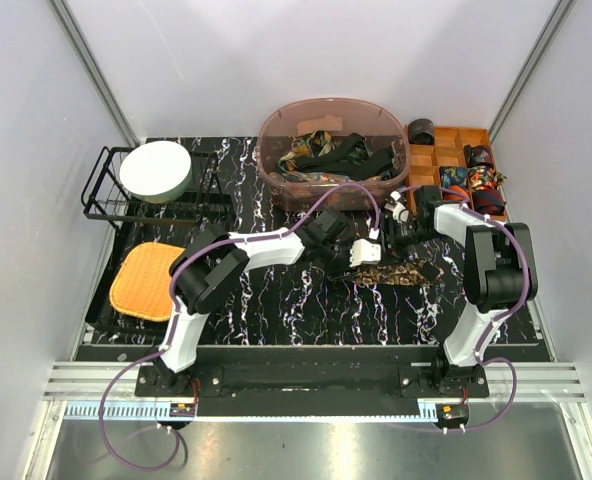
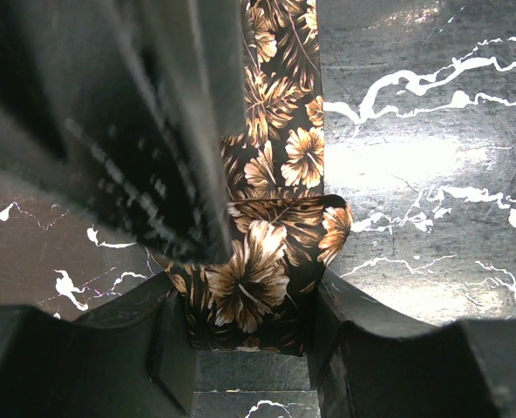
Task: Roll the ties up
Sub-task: Roll the tie at the center of the board.
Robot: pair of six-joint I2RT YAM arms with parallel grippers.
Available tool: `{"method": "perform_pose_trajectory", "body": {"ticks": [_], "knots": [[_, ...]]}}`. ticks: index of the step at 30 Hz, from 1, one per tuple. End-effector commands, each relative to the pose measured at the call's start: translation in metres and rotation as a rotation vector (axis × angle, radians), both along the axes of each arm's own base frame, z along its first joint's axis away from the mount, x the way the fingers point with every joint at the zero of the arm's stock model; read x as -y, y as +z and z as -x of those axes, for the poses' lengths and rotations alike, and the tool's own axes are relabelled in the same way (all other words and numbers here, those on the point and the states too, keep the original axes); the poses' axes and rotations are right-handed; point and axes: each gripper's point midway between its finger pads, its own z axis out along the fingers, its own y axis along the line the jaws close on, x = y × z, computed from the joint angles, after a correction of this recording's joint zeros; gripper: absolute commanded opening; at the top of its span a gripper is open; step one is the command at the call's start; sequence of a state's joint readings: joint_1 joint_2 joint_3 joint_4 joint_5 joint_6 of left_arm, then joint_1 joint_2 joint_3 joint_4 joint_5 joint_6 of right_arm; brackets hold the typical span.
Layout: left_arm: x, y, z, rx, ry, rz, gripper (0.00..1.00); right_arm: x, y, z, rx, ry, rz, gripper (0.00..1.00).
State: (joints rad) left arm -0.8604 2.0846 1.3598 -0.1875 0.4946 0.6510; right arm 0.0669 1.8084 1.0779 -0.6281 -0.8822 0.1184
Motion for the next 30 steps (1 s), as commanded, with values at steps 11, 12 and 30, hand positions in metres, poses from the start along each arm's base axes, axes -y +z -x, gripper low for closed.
{"method": "perform_pose_trajectory", "body": {"ticks": [11,12,30], "knots": [[-0.088,-0.093,0.071,-0.313,0.023,-0.386,0.20,-0.002,-0.047,0.008,-0.058,0.033,0.131,0.00],[-0.088,-0.093,0.069,-0.322,0.039,-0.382,0.22,0.001,-0.051,0.009,-0.070,0.027,0.152,0.00],[-0.076,0.017,-0.002,-0.253,0.236,0.247,0.85,-0.013,-0.103,0.010,-0.096,0.108,0.376,0.00]]}}
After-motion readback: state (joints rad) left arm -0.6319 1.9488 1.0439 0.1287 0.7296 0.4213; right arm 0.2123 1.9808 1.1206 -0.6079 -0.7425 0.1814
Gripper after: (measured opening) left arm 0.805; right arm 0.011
